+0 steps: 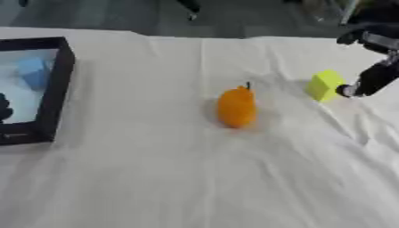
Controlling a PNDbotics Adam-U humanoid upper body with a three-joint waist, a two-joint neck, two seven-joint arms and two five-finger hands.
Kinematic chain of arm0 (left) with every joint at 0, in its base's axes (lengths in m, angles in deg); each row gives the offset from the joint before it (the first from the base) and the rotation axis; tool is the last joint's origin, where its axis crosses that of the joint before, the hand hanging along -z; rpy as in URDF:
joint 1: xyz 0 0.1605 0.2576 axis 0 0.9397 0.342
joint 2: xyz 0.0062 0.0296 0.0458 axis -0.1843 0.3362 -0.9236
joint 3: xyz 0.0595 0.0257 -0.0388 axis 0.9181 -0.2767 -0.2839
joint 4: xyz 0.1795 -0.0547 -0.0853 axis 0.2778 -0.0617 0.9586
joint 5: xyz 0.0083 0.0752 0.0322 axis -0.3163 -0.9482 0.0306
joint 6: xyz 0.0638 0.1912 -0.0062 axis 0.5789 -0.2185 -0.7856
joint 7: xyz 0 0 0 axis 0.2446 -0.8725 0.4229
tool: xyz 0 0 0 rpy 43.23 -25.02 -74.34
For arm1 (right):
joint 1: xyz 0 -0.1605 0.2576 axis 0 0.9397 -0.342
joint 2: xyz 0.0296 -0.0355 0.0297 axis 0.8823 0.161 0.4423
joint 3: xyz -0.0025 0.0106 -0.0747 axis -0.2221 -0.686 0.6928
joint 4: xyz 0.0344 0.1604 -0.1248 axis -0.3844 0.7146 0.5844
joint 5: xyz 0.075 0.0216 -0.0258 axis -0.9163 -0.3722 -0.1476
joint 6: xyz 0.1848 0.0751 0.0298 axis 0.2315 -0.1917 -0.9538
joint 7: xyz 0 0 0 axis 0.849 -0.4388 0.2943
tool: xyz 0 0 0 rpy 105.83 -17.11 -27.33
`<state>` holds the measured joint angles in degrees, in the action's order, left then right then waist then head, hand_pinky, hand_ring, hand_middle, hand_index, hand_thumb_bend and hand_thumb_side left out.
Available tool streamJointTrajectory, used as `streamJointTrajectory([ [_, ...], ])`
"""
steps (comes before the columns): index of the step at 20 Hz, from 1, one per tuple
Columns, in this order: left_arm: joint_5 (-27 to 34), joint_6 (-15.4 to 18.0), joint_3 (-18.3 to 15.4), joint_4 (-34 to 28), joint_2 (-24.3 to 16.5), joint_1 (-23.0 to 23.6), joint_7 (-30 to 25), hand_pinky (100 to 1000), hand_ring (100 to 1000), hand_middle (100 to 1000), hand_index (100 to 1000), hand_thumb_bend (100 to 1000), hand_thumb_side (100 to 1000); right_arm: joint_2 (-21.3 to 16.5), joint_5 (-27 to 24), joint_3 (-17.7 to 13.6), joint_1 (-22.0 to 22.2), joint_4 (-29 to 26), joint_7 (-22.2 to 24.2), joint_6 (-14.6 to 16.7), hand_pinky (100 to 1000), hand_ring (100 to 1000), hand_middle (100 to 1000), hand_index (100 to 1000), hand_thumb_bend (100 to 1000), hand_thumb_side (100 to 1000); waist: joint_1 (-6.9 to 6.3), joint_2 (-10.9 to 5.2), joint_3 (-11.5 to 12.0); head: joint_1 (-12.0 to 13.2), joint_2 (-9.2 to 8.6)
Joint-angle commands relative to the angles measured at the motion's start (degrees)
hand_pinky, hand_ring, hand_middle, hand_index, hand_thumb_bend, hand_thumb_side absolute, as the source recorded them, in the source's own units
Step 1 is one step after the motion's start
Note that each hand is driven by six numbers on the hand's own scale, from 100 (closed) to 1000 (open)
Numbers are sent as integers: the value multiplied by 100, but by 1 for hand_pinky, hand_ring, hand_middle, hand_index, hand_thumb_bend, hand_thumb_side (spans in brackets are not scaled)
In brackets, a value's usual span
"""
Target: Pick up the objects with one hand, pass them to the other hand, and then place them into the box on the other side of the table.
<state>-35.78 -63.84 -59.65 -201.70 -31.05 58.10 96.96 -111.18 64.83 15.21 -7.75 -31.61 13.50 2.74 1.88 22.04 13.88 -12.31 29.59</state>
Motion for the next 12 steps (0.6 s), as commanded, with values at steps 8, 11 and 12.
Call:
streamJointTrajectory([
  [8,-22,23,-93,-79,-36,-48,17,1000,869,862,744,100,819,-17,249,-13,-124,375,1411,-1355,959,984,926,944,443,100,-23,17,16,-93,-53],
  [11,-25,24,-93,-79,-35,-45,19,1000,869,862,744,100,819,-3,240,-7,-133,413,1382,-1355,959,984,926,944,443,100,-24,19,15,-95,-53],
  [12,-25,24,-93,-79,-35,-45,19,1000,869,862,744,100,819,-2,234,-4,-134,418,1374,-1355,959,984,926,944,443,100,-25,19,15,-95,-53],
])
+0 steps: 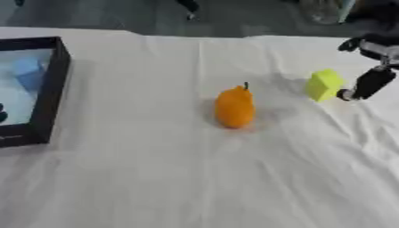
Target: Pick up the objects with one hand, pass them to the other hand, and then place them into the box on the other side of the table.
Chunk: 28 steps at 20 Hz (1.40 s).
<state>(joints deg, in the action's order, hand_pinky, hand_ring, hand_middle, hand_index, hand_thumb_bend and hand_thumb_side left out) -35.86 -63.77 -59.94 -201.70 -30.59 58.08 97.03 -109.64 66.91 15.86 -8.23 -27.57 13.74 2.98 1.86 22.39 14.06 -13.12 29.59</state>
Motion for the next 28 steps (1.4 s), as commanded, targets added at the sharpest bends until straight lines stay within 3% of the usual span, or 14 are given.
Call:
streamJointTrajectory([
  [1,-18,17,-64,-79,-80,-43,13,1000,869,862,744,100,819,-155,21,-68,-87,18,1344,-1379,959,984,926,944,443,100,-23,-17,-3,-14,-53],
  [9,-19,45,-106,-79,-51,-37,35,1000,869,863,744,100,812,-80,-85,-100,-55,333,1086,-1379,957,984,924,925,443,100,-15,-3,88,-160,-75],
  [28,2,82,-217,-79,7,23,159,1000,869,864,745,100,827,25,-380,-22,-78,561,676,-1379,958,987,924,924,440,100,1,94,192,-137,-162],
])
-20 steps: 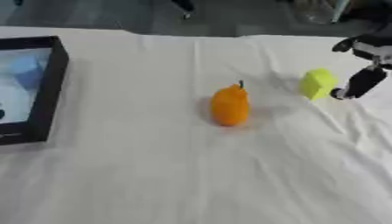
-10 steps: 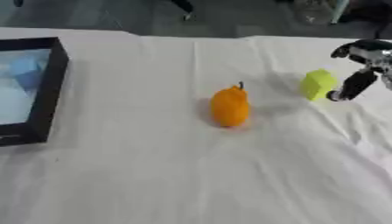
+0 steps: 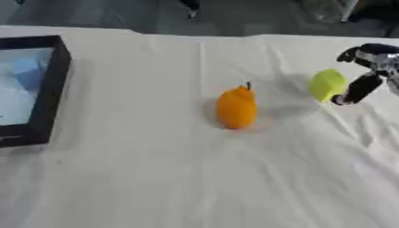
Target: Pick up the objects with one hand, pass them to the other hand, and then place them into the box on the other side of the table.
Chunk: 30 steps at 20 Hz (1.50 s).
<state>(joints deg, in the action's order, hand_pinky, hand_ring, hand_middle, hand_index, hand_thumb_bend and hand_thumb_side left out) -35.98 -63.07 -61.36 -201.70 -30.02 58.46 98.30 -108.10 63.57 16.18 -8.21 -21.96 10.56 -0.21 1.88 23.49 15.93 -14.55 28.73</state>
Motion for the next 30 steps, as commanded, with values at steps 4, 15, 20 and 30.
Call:
streamJointTrajectory([
  [4,14,2,-70,-79,-43,-11,33,1000,869,864,745,100,829,-116,-92,-34,-105,-4,926,-1060,959,987,924,928,438,100,3,-8,6,15,-84],
  [15,4,-6,-64,-79,-25,-25,34,1000,862,864,745,100,837,-123,-183,-40,-24,-42,849,-1060,959,989,925,928,436,100,14,42,9,31,-160],
  [20,-4,-6,-60,-79,-11,-48,34,1000,858,864,745,100,839,-197,-265,-134,163,-124,790,-1060,959,993,928,930,436,100,24,81,25,29,-191],
  [30,-14,-13,-55,-79,4,-60,32,1000,857,865,745,100,846,-177,-282,-183,168,-55,684,-1060,958,992,927,927,426,100,30,123,17,25,-217],
])
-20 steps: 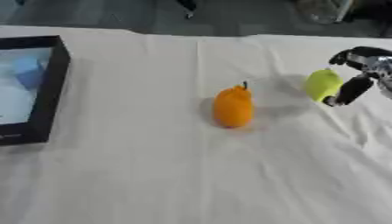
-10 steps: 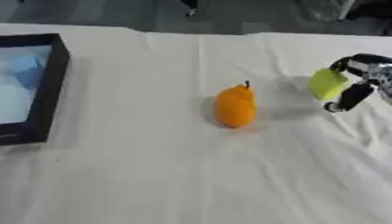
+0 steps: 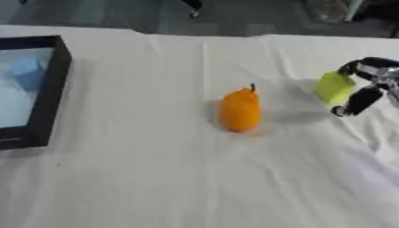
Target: Pick up the objects with one hand, pass them to the other hand, and then place them into the box on the other side of the table.
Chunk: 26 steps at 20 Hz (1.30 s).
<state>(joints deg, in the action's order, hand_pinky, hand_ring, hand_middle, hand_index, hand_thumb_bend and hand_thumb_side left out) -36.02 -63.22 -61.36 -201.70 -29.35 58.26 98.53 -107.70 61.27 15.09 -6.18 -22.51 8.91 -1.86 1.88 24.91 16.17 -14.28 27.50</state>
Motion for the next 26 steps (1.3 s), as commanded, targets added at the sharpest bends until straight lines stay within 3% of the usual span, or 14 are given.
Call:
streamJointTrajectory([
  [1,-12,0,-56,-79,-63,-37,10,1000,857,865,745,100,846,-217,-55,-78,-34,-1,834,-895,958,992,927,927,426,100,30,-17,-10,-2,-94],
  [6,-16,-13,-53,-79,-65,-20,11,1000,857,865,746,100,854,-259,-54,-120,-56,23,771,-895,960,994,928,931,416,100,26,-22,-42,19,-84],
  [10,-26,-43,-51,-79,-56,-10,-7,1000,856,866,746,100,856,-329,245,-294,-72,77,626,-895,959,991,927,933,415,100,5,-14,-67,27,-92],
  [18,-50,-65,-58,-79,-25,4,0,1000,855,866,747,100,865,-222,662,-314,-200,119,782,-895,941,964,892,903,413,100,-15,38,-65,1,-79],
  [21,-46,-74,-44,-79,-10,-5,-19,1000,854,861,747,100,869,-198,870,-336,-238,141,596,-895,916,922,829,864,402,100,-19,53,-69,-15,-102],
  [26,-53,-69,-50,-79,-5,-19,-33,1000,854,861,748,100,866,-126,868,-313,-300,171,372,-895,925,932,853,880,402,100,-32,68,-61,-18,-105],
])
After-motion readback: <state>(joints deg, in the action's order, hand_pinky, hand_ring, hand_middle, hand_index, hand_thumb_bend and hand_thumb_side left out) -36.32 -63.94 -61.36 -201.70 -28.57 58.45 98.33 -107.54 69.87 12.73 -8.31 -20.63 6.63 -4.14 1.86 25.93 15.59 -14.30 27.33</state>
